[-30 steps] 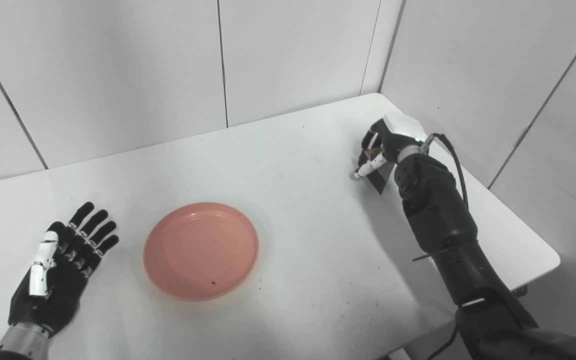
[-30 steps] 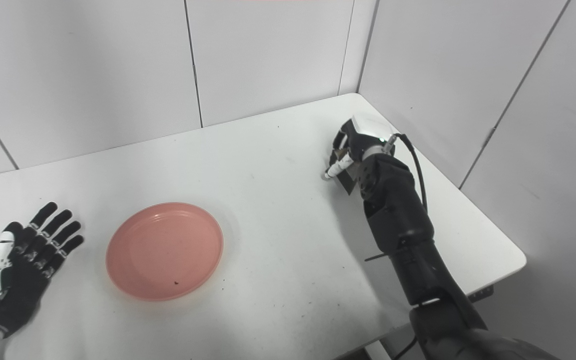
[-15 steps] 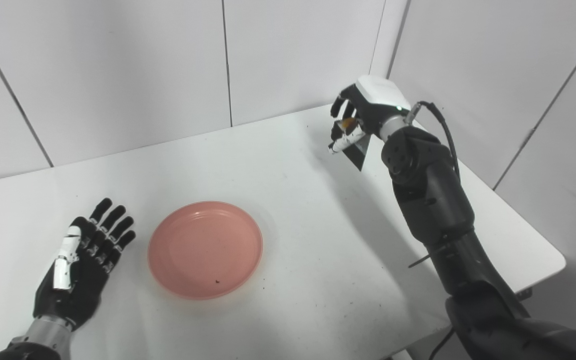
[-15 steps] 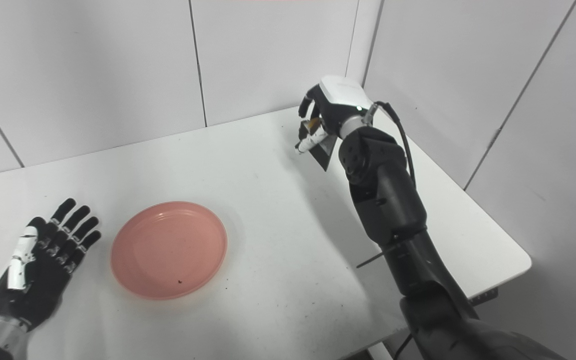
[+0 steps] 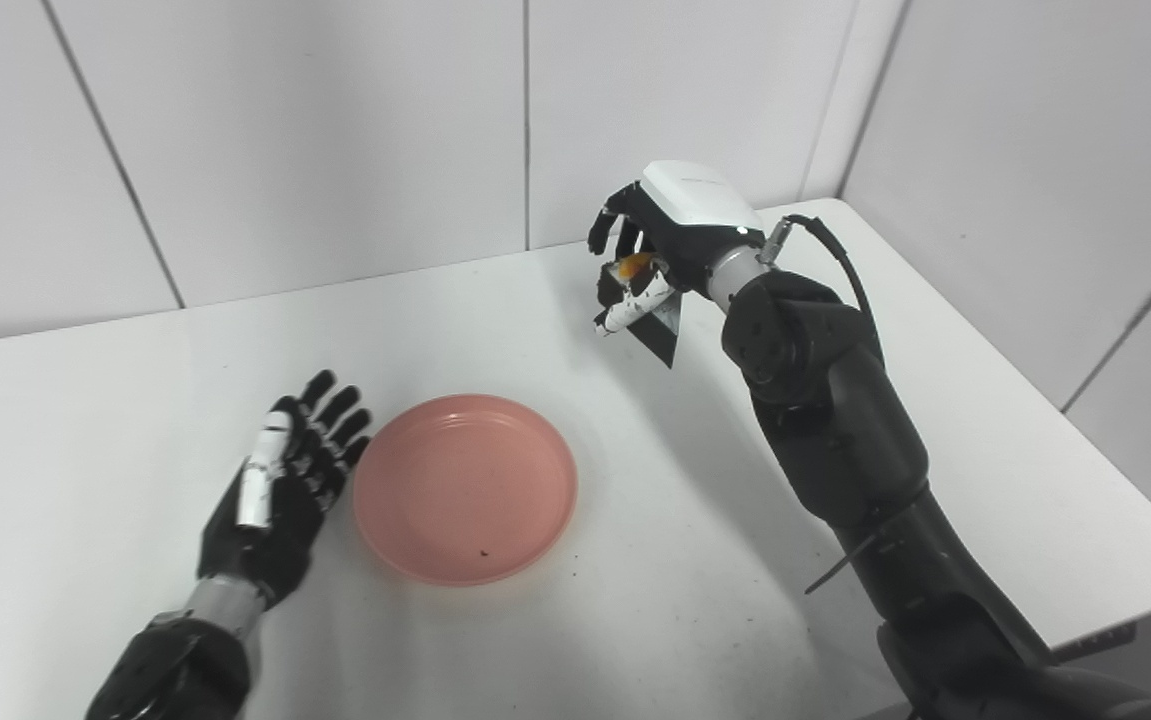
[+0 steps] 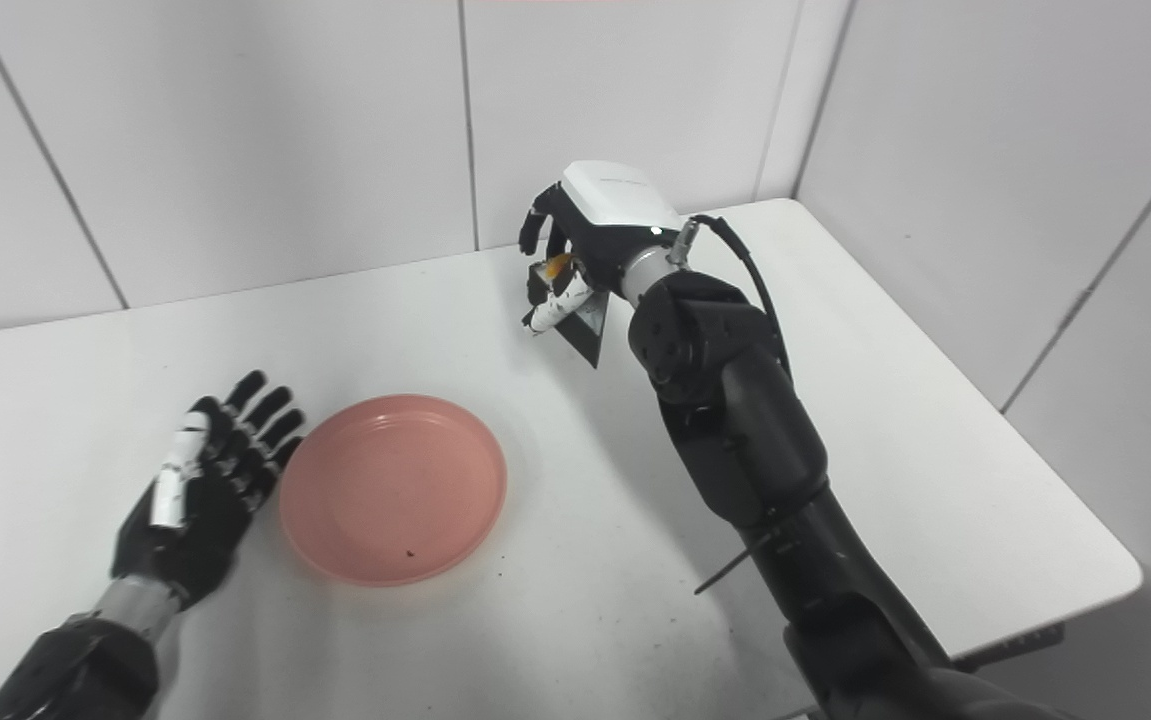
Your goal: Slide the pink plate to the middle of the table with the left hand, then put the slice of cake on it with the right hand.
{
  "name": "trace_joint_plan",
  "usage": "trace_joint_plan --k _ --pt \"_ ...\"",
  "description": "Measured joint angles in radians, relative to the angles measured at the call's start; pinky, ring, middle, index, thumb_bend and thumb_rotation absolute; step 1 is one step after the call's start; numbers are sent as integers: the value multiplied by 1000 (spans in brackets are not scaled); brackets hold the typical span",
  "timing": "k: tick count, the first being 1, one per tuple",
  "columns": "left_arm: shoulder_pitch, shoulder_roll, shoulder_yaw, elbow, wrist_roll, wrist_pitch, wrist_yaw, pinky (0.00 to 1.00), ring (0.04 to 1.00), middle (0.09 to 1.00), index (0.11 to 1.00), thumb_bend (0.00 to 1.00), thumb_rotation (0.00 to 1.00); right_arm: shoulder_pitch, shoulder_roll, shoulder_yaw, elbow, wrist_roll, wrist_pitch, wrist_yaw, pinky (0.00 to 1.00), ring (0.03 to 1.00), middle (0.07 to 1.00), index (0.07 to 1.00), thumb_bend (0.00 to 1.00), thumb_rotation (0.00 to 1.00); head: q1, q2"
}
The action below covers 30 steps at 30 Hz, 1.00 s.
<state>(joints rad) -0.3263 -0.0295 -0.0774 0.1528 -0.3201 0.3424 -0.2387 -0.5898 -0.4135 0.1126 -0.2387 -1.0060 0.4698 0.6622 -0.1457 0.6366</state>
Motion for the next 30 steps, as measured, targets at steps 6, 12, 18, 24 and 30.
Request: trace_joint_plan --k 6,12,18,24,30 --pt "-3 -35 -15 1 33 1 34 941 934 939 943 356 1000 -21 34 63 -34 44 0 20 285 381 440 548 515 0 69 17" --pt "-8 -65 -14 4 50 8 59 917 916 921 926 353 1000 -21 82 126 -51 46 0 38 279 369 414 536 516 0 121 34" --pt "-13 -82 -17 7 70 18 73 937 928 932 937 354 1000 -18 107 182 -51 56 -4 36 280 372 430 548 515 0 137 48" --pt "-13 -83 -19 7 72 18 73 943 932 936 942 357 1000 16 122 225 -53 63 -20 27 309 418 466 502 526 0 137 61" --pt "-13 -84 -18 3 72 25 73 948 935 936 944 348 1000 53 128 251 -56 69 -29 24 499 620 496 484 527 0 133 71"
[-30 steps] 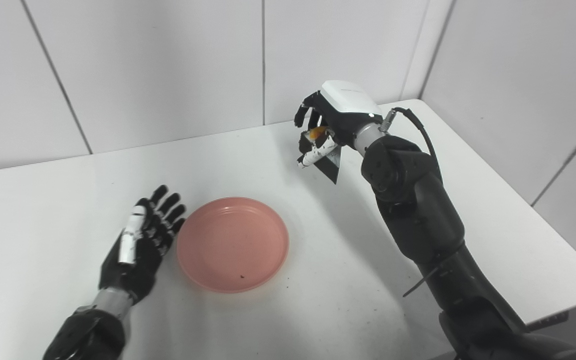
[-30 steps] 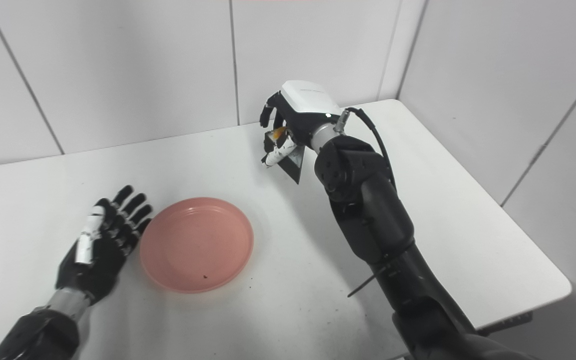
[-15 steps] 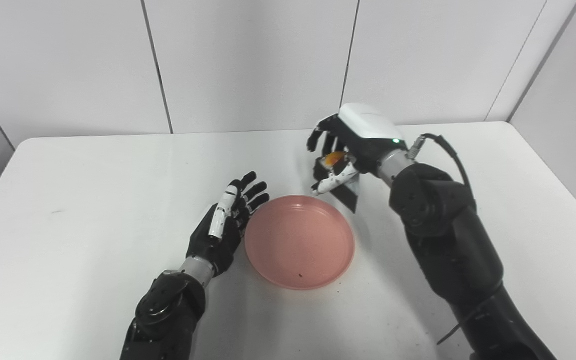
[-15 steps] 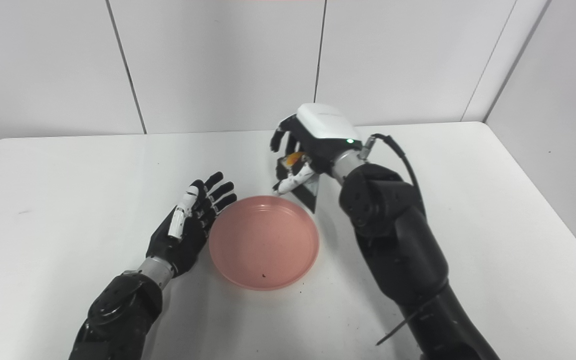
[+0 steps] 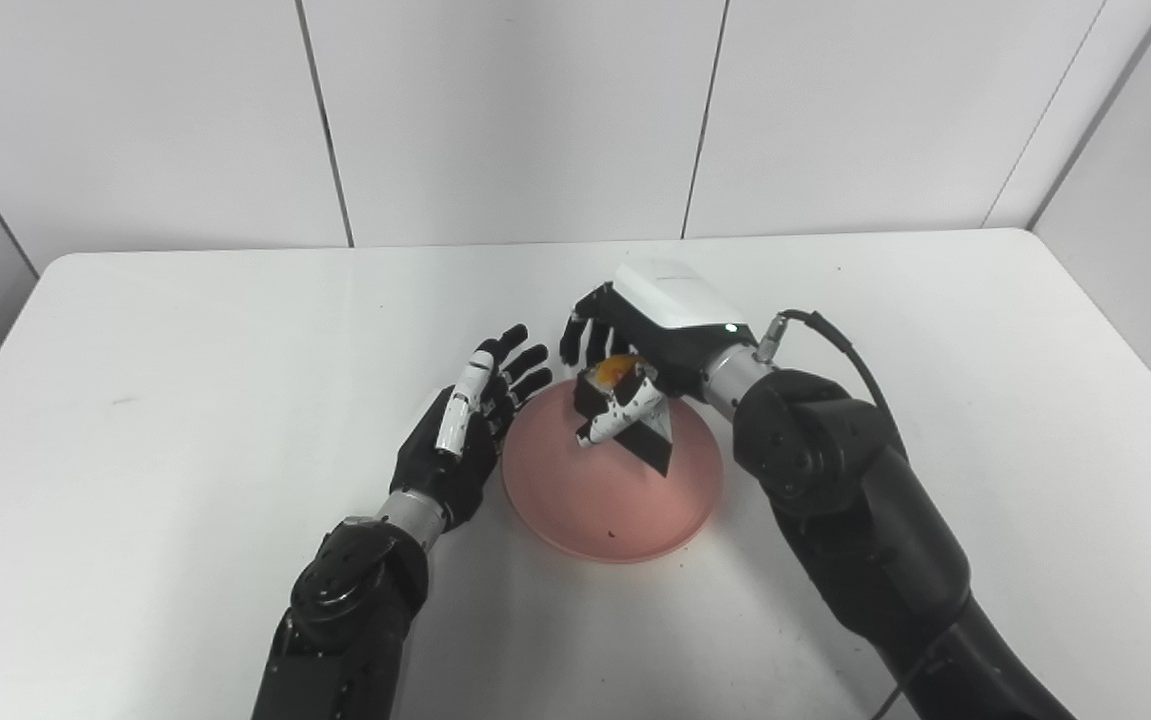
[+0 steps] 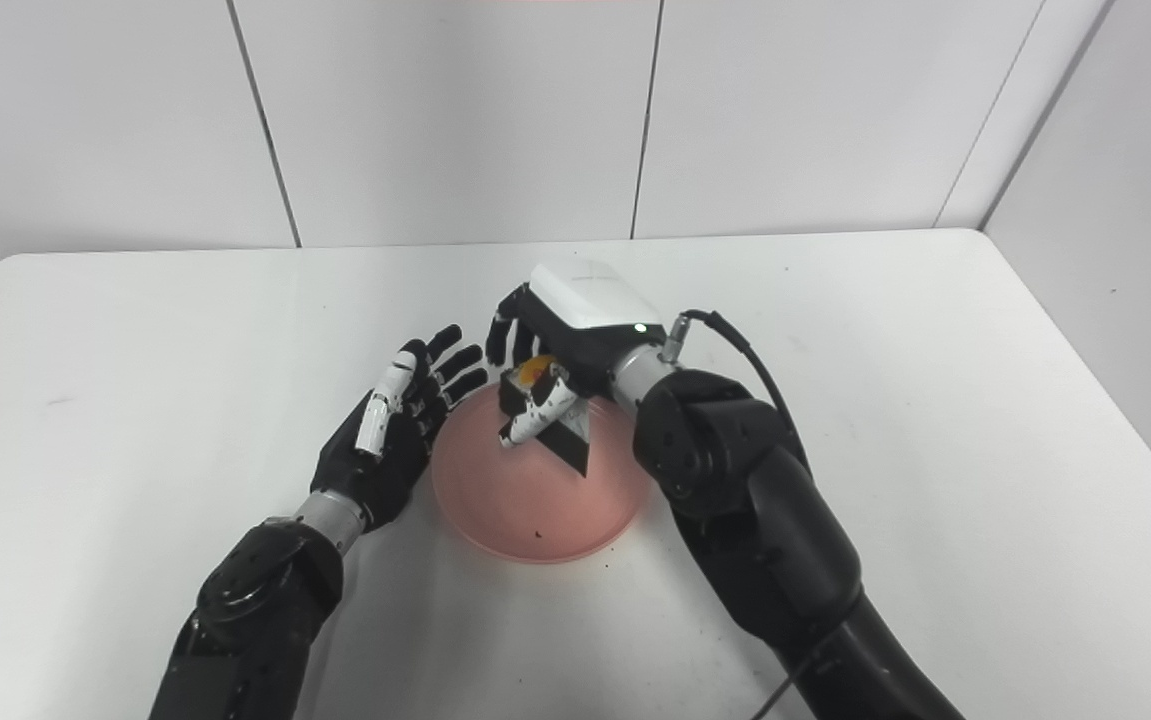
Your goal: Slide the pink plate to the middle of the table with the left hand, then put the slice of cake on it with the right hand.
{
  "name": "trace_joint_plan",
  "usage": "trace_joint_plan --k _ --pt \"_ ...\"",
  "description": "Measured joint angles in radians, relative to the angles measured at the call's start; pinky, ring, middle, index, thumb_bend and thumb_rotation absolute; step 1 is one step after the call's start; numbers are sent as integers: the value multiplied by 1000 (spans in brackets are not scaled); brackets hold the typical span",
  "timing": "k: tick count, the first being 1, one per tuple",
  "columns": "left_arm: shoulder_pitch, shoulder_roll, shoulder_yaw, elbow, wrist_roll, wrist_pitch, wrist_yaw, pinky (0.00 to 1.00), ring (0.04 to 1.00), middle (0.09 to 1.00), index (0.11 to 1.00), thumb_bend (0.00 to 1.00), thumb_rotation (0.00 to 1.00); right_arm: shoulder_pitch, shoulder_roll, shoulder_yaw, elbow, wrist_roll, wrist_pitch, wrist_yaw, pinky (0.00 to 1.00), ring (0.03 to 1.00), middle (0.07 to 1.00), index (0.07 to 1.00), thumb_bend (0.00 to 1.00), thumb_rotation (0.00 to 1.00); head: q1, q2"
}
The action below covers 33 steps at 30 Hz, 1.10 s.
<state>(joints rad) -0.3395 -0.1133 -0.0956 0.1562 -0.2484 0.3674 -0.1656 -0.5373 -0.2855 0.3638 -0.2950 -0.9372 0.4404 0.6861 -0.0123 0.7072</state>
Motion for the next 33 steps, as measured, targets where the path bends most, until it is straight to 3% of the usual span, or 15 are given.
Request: trace_joint_plan --k 1,4,6,14,20,22,32,33 --pt "0 0 0 0 0 1 0 947 935 935 944 345 1000 1 1 3 -1 -5 0 0 503 610 495 484 528 0 0 0" --pt "0 -1 1 -2 0 6 0 942 930 930 939 344 1000 1 0 12 -6 -31 0 1 266 357 480 487 528 0 -2 9" --pt "0 -2 3 -4 0 11 1 942 929 929 938 344 1000 2 -1 19 -10 -47 0 7 231 318 477 487 528 0 -3 11" --pt "0 -2 2 -13 0 23 4 931 922 926 937 345 1000 44 5 10 -16 -9 -1 10 295 369 413 531 518 0 -5 23" --pt "0 -1 2 -17 8 29 5 927 920 924 935 351 1000 68 9 16 29 -5 -10 -36 275 349 400 527 517 0 2 28" --pt "0 -1 2 -19 8 34 6 926 919 923 934 353 1000 68 15 15 49 4 -14 -58 257 332 467 493 526 0 2 28" --pt "0 -2 3 -23 13 40 7 929 921 923 932 351 1000 69 18 26 67 10 -18 -98 241 319 477 487 527 0 3 28" --pt "0 -2 3 -23 13 40 7 930 921 923 933 351 1000 69 18 26 64 10 -18 -98 246 324 441 508 523 0 3 28"
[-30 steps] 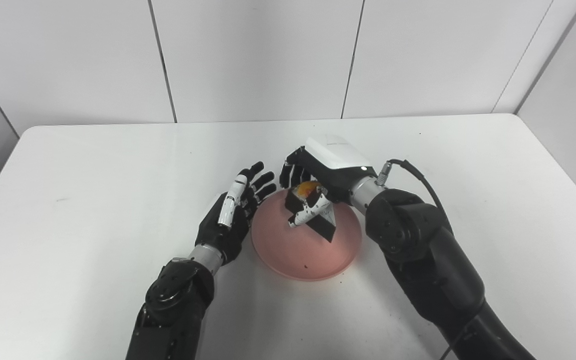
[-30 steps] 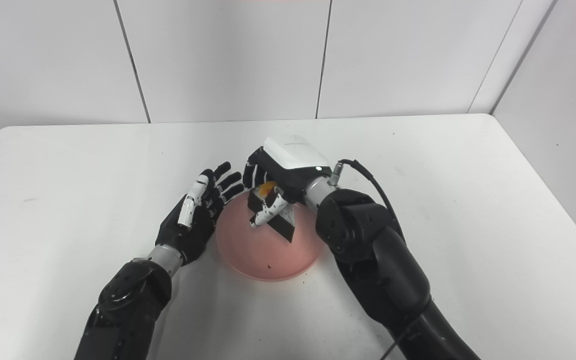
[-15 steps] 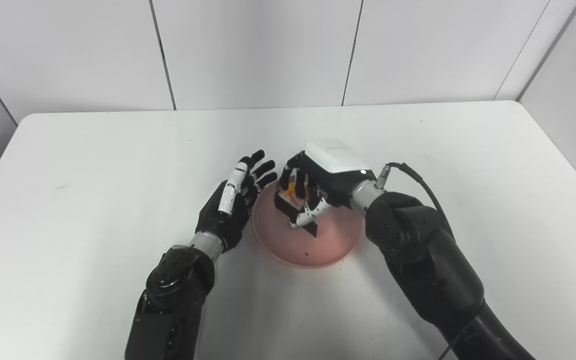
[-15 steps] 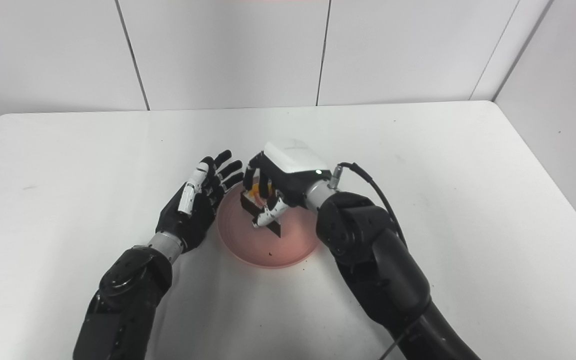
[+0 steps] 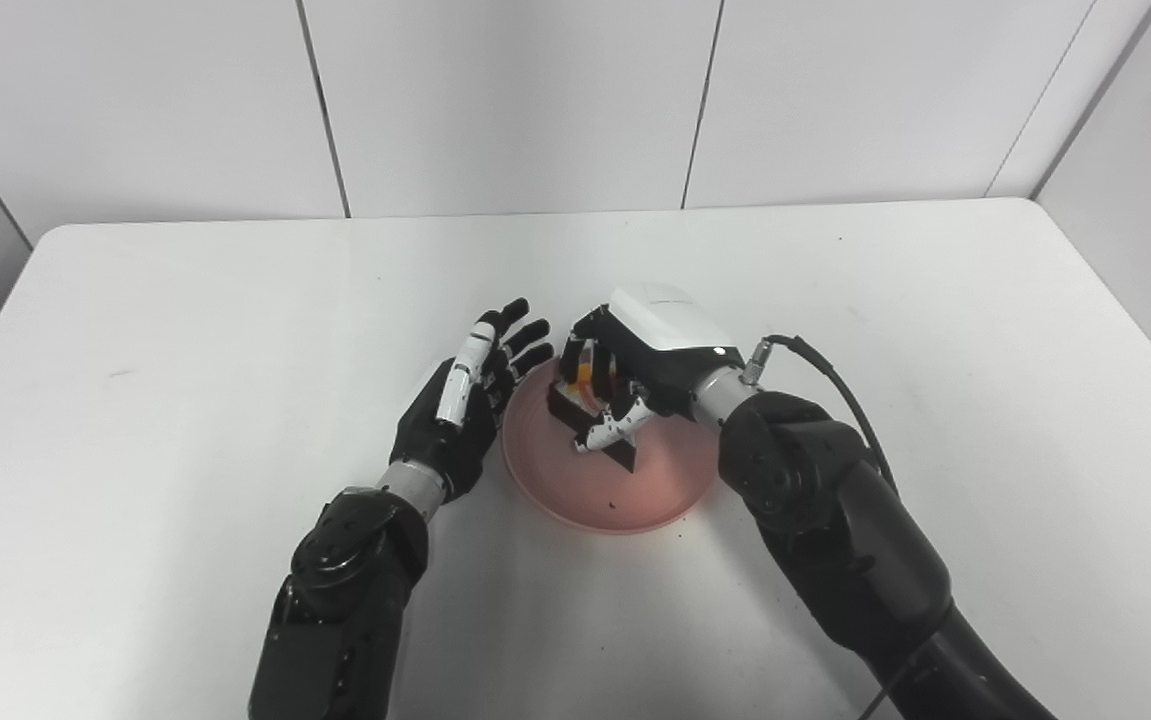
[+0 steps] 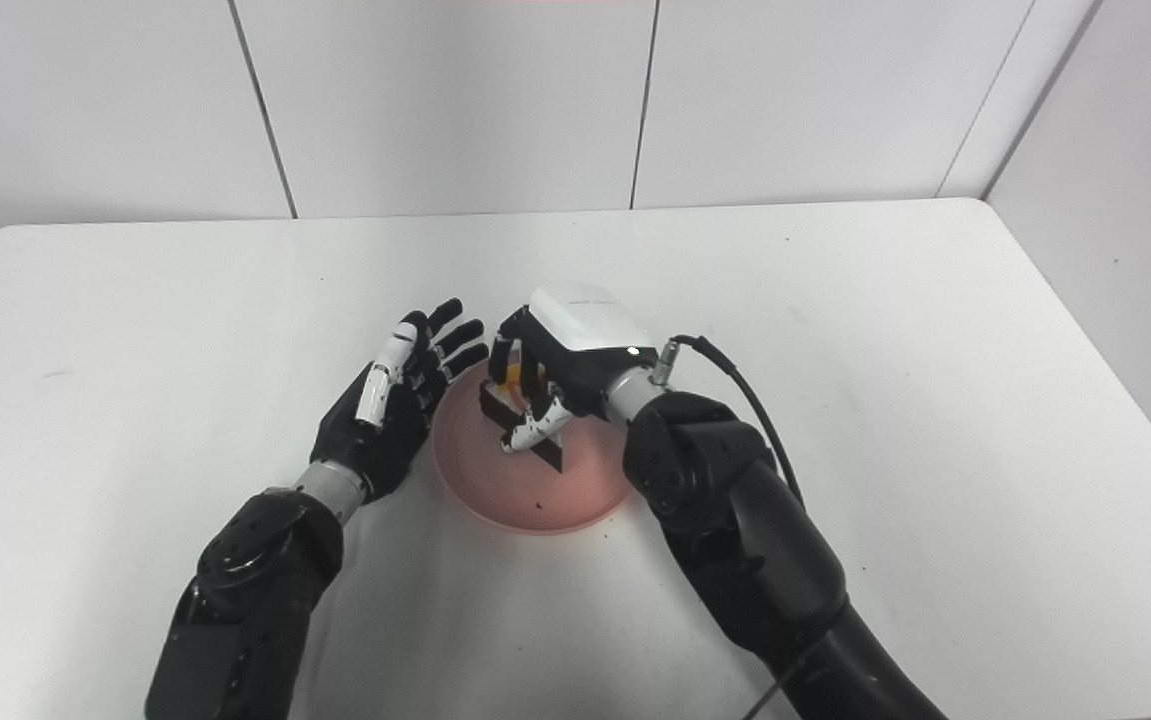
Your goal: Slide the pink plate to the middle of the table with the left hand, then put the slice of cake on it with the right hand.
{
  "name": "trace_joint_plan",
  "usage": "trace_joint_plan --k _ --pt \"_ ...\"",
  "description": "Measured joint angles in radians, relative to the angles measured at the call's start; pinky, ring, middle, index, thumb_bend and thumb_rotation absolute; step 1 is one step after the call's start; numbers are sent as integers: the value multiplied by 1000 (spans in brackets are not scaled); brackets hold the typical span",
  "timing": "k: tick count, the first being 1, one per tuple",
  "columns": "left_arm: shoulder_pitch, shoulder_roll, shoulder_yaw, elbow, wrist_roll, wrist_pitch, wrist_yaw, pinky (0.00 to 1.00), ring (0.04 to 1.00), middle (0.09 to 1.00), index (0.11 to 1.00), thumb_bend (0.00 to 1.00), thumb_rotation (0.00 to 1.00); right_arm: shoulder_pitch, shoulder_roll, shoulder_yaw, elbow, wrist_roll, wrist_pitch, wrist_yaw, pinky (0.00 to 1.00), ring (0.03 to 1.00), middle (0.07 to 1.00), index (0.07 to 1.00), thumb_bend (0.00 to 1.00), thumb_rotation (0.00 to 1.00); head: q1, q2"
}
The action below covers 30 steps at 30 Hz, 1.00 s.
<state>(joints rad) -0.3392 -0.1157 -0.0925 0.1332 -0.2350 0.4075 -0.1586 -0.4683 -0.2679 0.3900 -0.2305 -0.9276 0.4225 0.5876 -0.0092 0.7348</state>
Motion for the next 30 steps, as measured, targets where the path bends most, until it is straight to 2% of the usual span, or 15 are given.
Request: trace_joint_plan --k 7,10,12,18,21,22,23,24,25,27,30 --pt "0 0 2 0 0 0 -1 940 926 928 937 344 1000 11 -11 -5 -78 0 -1 10 280 369 405 526 519 0 -3 -6" --pt "0 0 4 2 -1 0 -6 952 936 939 945 340 1000 6 -18 -6 -155 -39 2 62 290 374 412 530 520 0 -5 -11" --pt "0 0 5 3 -1 0 -8 959 944 945 952 343 1000 -8 -13 -26 -217 -51 16 107 248 333 405 528 519 0 -6 -12" --pt "-4 0 10 15 -18 0 -28 967 954 955 961 349 1000 -50 7 -67 -325 -120 37 229 250 346 420 535 521 2 -9 -15" --pt "-5 1 10 18 -18 -1 -31 973 957 958 962 352 1000 -63 27 -98 -365 -163 37 264 263 363 458 498 520 122 -12 -18" --pt "-6 1 10 19 -19 -1 -32 972 956 956 961 355 1000 -64 33 -114 -373 -173 37 268 274 381 482 540 635 251 -12 -18" --pt "-6 1 11 19 -19 -2 -35 970 955 955 960 355 1000 -64 38 -127 -379 -185 37 268 296 409 515 581 695 368 -15 -21" --pt "-6 2 11 19 -18 -2 -36 966 951 951 956 356 1000 -64 41 -138 -380 -193 36 264 328 447 561 645 730 508 -15 -21" --pt "-6 3 10 19 -18 -4 -37 963 950 950 955 356 1000 -62 42 -150 -376 -194 35 254 344 466 585 680 743 580 -15 -21" --pt "-6 2 10 19 -18 -6 -37 949 941 944 948 351 1000 -49 45 -179 -363 -176 26 195 421 588 735 856 785 801 -15 -26" --pt "-4 2 9 16 -13 -8 -35 938 934 937 939 354 1000 29 64 -257 -296 -76 -3 53 491 700 853 970 824 911 -15 -29"
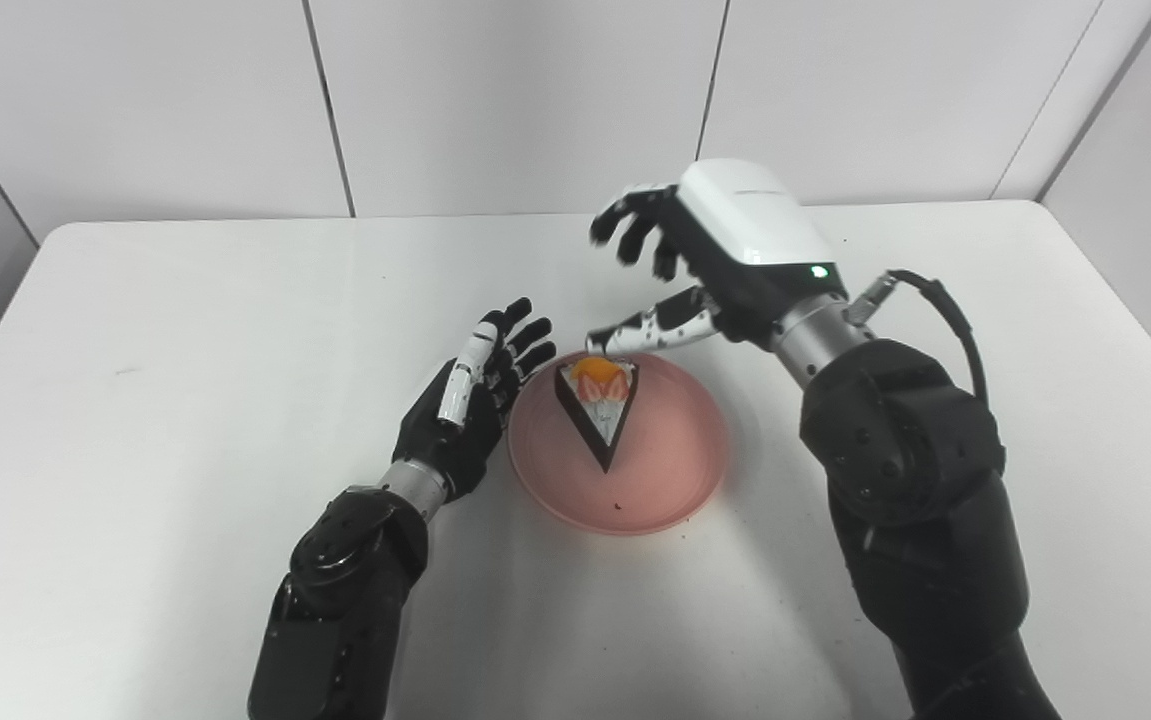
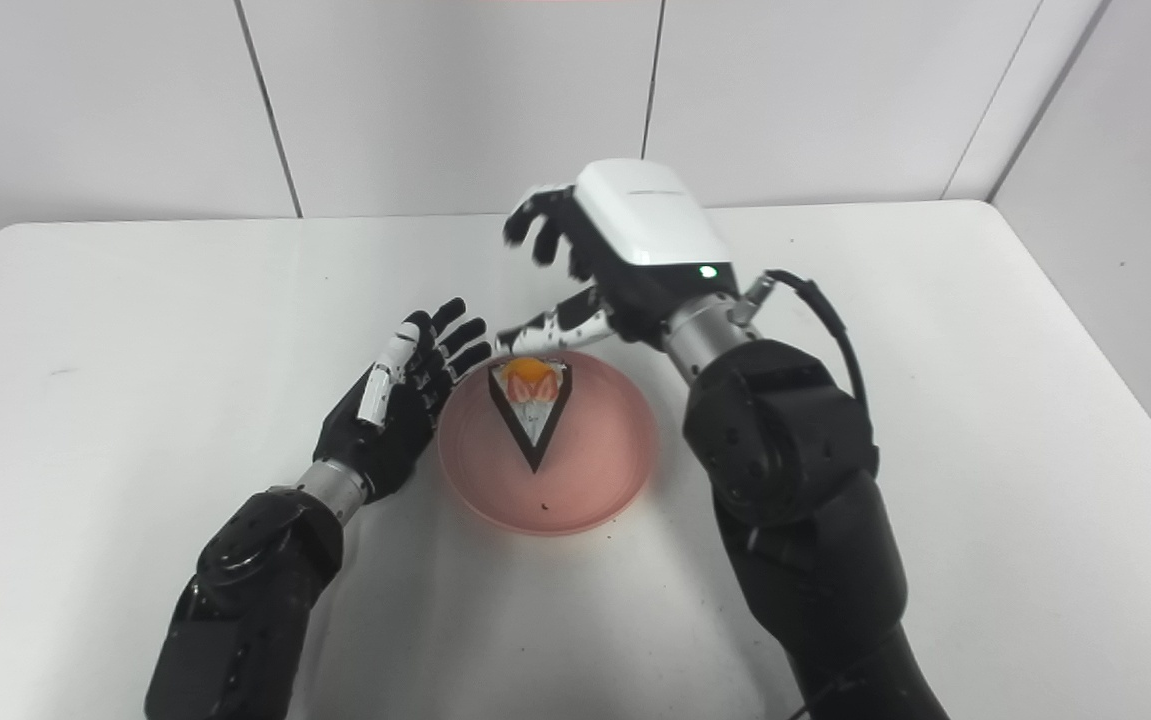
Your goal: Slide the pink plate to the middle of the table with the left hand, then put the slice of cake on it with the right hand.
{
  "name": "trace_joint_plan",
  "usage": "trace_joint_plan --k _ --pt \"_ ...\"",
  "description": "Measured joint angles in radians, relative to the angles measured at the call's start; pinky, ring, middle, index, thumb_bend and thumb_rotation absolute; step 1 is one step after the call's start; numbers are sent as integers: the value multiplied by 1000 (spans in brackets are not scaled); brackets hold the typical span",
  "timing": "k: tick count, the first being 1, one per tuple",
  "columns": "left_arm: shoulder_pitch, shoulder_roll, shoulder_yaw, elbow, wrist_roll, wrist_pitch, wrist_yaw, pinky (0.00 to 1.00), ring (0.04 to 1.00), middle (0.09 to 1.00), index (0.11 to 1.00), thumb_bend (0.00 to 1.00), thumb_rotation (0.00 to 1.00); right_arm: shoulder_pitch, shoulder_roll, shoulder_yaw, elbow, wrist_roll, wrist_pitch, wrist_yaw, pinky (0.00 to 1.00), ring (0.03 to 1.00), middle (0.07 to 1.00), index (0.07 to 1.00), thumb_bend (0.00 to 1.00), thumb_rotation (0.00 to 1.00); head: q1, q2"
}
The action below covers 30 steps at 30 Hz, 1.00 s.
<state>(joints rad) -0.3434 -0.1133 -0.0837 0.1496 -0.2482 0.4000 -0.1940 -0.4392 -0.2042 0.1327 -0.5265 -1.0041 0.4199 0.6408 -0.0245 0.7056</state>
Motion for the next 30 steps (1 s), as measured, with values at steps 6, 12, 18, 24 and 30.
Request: trace_joint_plan --k 6,12,18,24,30 --pt "39 0 -9 -28 62 -67 27 966 955 959 963 364 1000 170 63 -164 197 336 -64 -223 940 998 1000 1000 841 1000 -5 -12" --pt "93 2 -7 -36 117 -195 47 998 985 993 994 392 1000 264 148 -258 380 635 -307 -442 985 1000 1000 1000 788 1000 -8 -20" --pt "153 25 -10 -72 184 -280 70 986 980 991 990 403 1000 290 182 -260 467 773 -516 -573 1000 1000 1000 1000 481 1000 -11 -25" --pt "193 39 -8 -100 204 -310 78 985 977 989 991 410 1000 302 183 -245 486 847 -572 -609 974 998 1000 998 210 1000 -5 -28" --pt "202 41 -7 -103 211 -328 79 970 970 982 984 399 1000 323 175 -219 499 862 -572 -620 986 995 1000 995 218 1000 8 -32"
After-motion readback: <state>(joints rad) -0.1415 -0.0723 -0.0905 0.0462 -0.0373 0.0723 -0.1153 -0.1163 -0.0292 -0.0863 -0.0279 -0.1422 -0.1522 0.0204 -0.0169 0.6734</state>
